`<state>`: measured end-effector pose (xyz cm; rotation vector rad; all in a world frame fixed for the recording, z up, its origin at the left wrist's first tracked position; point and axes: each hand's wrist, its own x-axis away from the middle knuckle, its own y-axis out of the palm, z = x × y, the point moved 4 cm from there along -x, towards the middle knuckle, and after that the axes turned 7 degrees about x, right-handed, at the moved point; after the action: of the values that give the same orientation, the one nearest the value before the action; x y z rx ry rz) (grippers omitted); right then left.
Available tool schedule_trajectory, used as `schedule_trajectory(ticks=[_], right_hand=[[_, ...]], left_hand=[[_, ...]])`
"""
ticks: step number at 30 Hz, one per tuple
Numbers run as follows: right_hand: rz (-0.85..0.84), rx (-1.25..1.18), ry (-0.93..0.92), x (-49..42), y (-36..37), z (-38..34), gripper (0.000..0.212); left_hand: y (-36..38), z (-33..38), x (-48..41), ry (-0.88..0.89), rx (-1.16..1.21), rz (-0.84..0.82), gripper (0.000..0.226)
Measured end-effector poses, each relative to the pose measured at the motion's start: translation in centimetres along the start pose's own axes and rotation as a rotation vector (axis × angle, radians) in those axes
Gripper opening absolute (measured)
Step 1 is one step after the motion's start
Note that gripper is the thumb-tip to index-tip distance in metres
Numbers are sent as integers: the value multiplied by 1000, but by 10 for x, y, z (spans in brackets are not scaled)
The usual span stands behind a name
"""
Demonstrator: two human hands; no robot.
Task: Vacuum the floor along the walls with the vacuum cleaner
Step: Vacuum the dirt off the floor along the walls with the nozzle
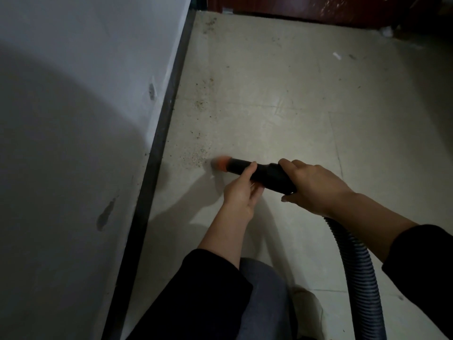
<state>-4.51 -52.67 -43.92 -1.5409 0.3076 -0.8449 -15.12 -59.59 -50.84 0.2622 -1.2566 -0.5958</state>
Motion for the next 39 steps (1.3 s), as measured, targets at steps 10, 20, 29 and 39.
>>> schedule_trajectory(ticks=[10,20,29,39], right_hand=[[-7,-2,-35,-17,-2,-16,60],[-3,-10,-88,-24,-6,-32,60],[5,-19,-129,-33,-7,-54,58],[9,-22,-176,-46,-11,-75,60]], left_hand=[[-12,17,-6,53,22,1,41],[-24,28,-4,66,48,45,42],[-40,42,0,95,76,117,43],[-53,60,3,134,109,157,43]])
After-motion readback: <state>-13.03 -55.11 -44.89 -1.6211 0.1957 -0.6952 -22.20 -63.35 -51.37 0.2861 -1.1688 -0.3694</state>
